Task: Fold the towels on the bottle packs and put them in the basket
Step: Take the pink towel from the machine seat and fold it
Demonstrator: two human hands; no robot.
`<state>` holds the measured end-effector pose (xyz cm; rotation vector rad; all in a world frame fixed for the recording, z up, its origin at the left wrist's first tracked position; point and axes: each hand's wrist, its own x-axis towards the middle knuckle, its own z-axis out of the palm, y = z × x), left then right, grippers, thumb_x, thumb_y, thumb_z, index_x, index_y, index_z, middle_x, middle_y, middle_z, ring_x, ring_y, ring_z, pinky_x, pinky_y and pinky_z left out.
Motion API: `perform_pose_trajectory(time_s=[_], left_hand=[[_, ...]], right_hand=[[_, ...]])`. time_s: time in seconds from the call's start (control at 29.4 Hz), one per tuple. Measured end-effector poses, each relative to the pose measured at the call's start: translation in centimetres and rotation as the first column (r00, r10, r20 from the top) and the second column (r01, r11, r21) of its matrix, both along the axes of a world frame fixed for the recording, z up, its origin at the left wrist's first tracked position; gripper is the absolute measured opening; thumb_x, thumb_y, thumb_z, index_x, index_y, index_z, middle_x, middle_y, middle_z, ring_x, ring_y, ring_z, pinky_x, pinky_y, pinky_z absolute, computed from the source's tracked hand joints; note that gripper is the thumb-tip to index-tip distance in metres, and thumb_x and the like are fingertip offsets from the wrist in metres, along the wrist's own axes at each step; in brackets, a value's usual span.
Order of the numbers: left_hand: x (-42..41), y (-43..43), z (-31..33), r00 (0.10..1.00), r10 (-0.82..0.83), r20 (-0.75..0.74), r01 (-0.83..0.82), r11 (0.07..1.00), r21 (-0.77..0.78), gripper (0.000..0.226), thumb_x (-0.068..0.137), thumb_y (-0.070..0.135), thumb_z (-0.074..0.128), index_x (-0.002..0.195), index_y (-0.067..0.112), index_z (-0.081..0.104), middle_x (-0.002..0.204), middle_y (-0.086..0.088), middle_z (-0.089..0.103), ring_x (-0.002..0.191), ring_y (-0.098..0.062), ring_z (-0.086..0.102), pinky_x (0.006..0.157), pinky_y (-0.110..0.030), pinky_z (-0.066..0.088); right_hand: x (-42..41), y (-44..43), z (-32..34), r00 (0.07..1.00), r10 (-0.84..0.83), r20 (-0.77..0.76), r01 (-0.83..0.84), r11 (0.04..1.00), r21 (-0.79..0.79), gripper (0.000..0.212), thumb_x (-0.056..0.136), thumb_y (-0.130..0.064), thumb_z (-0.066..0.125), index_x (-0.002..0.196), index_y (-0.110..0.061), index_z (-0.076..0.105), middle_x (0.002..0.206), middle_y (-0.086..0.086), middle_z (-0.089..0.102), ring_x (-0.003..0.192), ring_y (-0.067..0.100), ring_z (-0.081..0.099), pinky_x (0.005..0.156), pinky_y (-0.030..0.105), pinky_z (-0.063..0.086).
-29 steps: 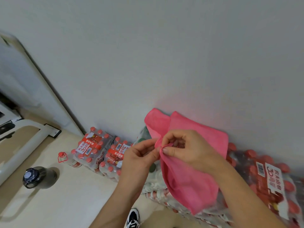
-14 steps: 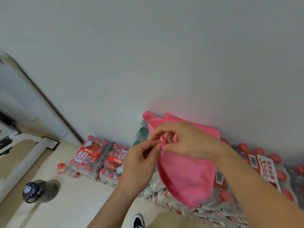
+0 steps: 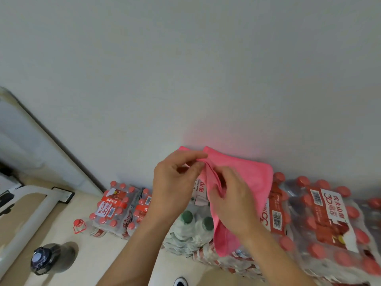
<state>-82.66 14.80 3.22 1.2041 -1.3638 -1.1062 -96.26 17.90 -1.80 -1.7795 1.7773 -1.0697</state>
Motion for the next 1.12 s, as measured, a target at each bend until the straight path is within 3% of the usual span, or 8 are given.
perform_pose_trajectory(time_s=[0.14,0.24,0.37,0.51,0.65,0.85,1.02,1.12], left_hand=[[0.0,-2.3,1.4,0.98,0.164,0.114,-0.136,0.966,-0.221,0.029,0.086,0.009,0.068,0.088,0.038,0.071,0.098,0.015,0.064,0.097,-0.006,0.061,0.083,-0.018,0.048],[0.0,-3.8,1.8,0.98,0.193,0.051,-0.181,0.967,-0.18,0.03,0.089,0.006,0.062,0.087,0.035,0.069,0.095,0.016,0.07,0.098,-0.001,0.064,0.095,-0.027,0.05],[-1.8,-4.4,2.6,0.973,0.229,-0.016,-0.229,0.959,-0.168,0.033,0.09,0.004,0.059,0.086,0.036,0.067,0.091,0.019,0.069,0.093,0.001,0.064,0.092,-0.022,0.05],[-3.3,-4.0,3.2,0.949,0.306,-0.08,-0.316,0.928,-0.197,0.029,0.09,0.007,0.059,0.087,0.034,0.068,0.091,0.018,0.069,0.091,0.002,0.064,0.087,-0.018,0.049],[-4.9,-2.4,3.8,0.925,0.355,-0.134,-0.378,0.899,-0.22,0.025,0.091,0.009,0.059,0.09,0.031,0.07,0.091,0.017,0.069,0.089,0.004,0.063,0.085,-0.016,0.047],[-6.7,-0.1,4.9,0.887,0.425,-0.182,-0.46,0.852,-0.252,0.02,0.094,0.011,0.055,0.097,0.024,0.07,0.089,0.017,0.066,0.071,0.011,0.055,0.069,-0.005,0.04],[-6.3,1.5,6.8,0.887,0.372,-0.273,-0.437,0.867,-0.24,0.022,0.092,0.011,0.056,0.094,0.026,0.072,0.091,0.01,0.069,0.083,0.002,0.059,0.077,-0.014,0.042],[-4.5,2.1,8.4,0.899,0.269,-0.346,-0.364,0.897,-0.25,0.021,0.089,0.009,0.059,0.092,0.024,0.074,0.084,0.009,0.07,0.08,-0.004,0.058,0.074,-0.018,0.043]], right_hand=[[-3.2,0.7,-1.5,0.996,-0.063,-0.056,0.071,0.983,0.167,0.029,0.083,-0.005,0.06,0.104,-0.024,0.057,0.099,-0.01,0.057,0.086,0.005,0.056,0.066,0.01,0.044],[-7.3,1.5,0.5,0.996,-0.086,0.037,0.078,0.98,0.183,0.034,0.076,0.001,0.06,0.091,-0.03,0.058,0.088,-0.01,0.062,0.083,0.009,0.061,0.071,0.02,0.05],[-12.5,2.4,5.0,0.985,-0.006,0.171,-0.037,0.968,0.246,0.047,0.082,-0.002,0.064,0.1,-0.045,0.055,0.095,-0.008,0.065,0.088,0.013,0.066,0.068,0.032,0.056],[-15.0,3.7,8.6,0.991,0.112,-0.067,-0.101,0.983,0.151,0.044,0.092,-0.018,0.06,0.113,-0.054,0.044,0.094,-0.013,0.066,0.083,0.005,0.067,0.065,0.025,0.056],[-16.9,5.3,10.6,0.941,0.167,-0.296,-0.186,0.982,-0.037,0.035,0.094,-0.017,0.056,0.113,-0.046,0.054,0.101,-0.026,0.061,0.099,-0.007,0.055,0.079,0.005,0.042],[-19.0,7.6,12.5,0.925,0.183,-0.333,-0.235,0.964,-0.123,0.021,0.091,-0.026,0.059,0.106,-0.041,0.062,0.093,-0.024,0.061,0.093,-0.004,0.057,0.079,0.004,0.038],[-19.2,10.2,15.8,0.971,0.228,0.077,-0.22,0.971,-0.094,0.03,0.076,-0.023,0.076,0.098,-0.041,0.069,0.092,-0.012,0.07,0.081,0.009,0.067,0.072,0.021,0.055],[-18.6,10.9,17.8,0.868,0.269,0.417,-0.195,0.958,-0.212,0.018,0.066,-0.031,0.075,0.083,-0.03,0.077,0.074,-0.003,0.071,0.067,0.012,0.062,0.058,0.02,0.051]])
